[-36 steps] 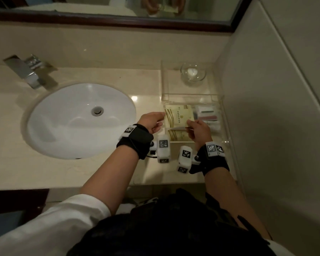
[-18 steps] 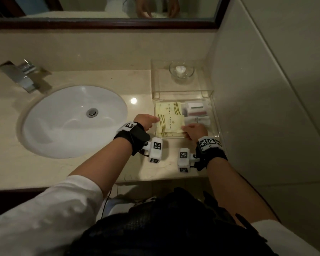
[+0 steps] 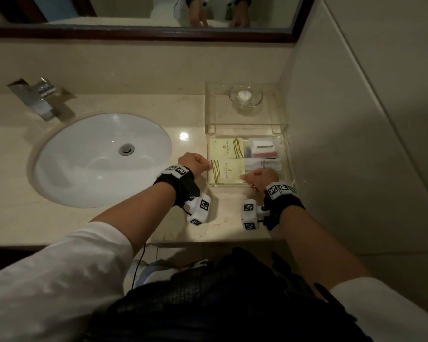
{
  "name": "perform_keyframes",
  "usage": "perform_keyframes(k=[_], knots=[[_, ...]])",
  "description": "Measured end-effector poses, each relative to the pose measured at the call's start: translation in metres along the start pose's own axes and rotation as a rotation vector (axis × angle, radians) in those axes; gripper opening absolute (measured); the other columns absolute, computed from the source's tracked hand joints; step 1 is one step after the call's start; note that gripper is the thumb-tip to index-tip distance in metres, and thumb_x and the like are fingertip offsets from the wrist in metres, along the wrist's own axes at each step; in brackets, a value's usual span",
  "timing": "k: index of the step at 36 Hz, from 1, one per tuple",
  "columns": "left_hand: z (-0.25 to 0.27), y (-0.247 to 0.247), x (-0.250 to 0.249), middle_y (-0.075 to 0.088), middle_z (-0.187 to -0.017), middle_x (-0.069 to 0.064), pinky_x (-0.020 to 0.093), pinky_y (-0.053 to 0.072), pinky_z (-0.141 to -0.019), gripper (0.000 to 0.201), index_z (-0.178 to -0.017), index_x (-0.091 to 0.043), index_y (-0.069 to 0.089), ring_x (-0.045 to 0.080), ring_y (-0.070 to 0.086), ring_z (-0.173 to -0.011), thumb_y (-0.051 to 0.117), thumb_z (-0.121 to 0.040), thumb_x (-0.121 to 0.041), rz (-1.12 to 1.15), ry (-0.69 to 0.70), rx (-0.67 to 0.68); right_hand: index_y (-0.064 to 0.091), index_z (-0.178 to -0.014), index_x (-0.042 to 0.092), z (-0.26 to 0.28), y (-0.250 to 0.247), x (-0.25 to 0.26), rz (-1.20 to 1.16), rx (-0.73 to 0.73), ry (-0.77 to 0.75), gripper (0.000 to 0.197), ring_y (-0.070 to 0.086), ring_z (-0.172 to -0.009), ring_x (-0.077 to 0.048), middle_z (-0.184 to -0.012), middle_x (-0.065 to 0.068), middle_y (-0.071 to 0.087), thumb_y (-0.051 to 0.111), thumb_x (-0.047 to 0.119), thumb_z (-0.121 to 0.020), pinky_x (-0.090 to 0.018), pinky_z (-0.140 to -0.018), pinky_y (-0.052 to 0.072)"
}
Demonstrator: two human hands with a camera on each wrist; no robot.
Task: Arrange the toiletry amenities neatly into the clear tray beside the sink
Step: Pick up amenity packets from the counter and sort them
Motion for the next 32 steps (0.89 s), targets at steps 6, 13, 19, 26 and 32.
perform_keyframes(k=[6,13,19,26,32], knots=[[-0.004,0.001,-0.009,0.063,-0.069,-0.01,0.014,0.044,-0.056,0.013,-0.067,-0.02,0.067,0.003,0.056,-0.066,0.073,-0.077,-0.015,-0.113,0.074,-0.001,0.064,-0.065,0.011,0.001,-0.001,0.0,0.003,-0.002,0.022,0.02,0.052,-0.054,-0.014,-0.058,0.0,0.06,0.076,0.022,-0.077,-0.028,-0.062,0.049],[-0.005,0.004,-0.016,0.061,-0.067,-0.009,0.014,0.045,-0.056,0.019,-0.063,-0.021,0.062,0.008,0.057,-0.07,0.071,-0.077,-0.011,-0.211,0.125,-0.027,0.06,-0.058,0.014,0.002,0.0,0.002,0.049,0.021,0.067,0.026,0.05,-0.05,-0.014,-0.056,0.0,0.06,0.076,0.021,-0.077,-0.027,-0.058,0.048],[-0.003,0.005,-0.021,0.059,-0.067,-0.008,0.015,0.043,-0.054,0.022,-0.062,-0.022,0.058,0.011,0.056,-0.071,0.07,-0.076,-0.011,-0.263,0.14,-0.023,0.057,-0.059,0.014,0.006,0.001,0.005,0.067,0.063,0.105,0.028,0.047,-0.046,-0.011,-0.055,0.001,0.058,0.075,0.021,-0.08,-0.02,-0.049,0.042],[-0.003,0.007,-0.022,0.057,-0.065,-0.009,0.025,0.049,-0.067,0.026,-0.06,-0.022,0.055,0.014,0.058,-0.077,0.067,-0.077,-0.007,-0.279,0.13,-0.039,0.056,-0.058,0.013,0.009,0.001,0.009,0.096,0.078,0.126,0.03,0.046,-0.046,-0.012,-0.056,0.0,0.056,0.074,0.022,-0.08,-0.022,-0.052,0.042],[-0.003,0.006,-0.02,0.058,-0.069,-0.008,0.028,0.052,-0.072,0.024,-0.062,-0.022,0.056,0.015,0.059,-0.078,0.067,-0.078,-0.008,-0.257,0.112,-0.046,0.054,-0.06,0.009,0.012,0.0,0.012,0.098,0.027,0.132,0.031,0.046,-0.044,-0.012,-0.055,-0.002,0.055,0.073,0.019,-0.082,-0.019,-0.046,0.04]])
Point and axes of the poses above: each hand's wrist, its own z-axis away from the middle knuckle, its own y-axis out of the palm, x = y × z, the point moved 10 cm from there along -z, towards the middle knuckle
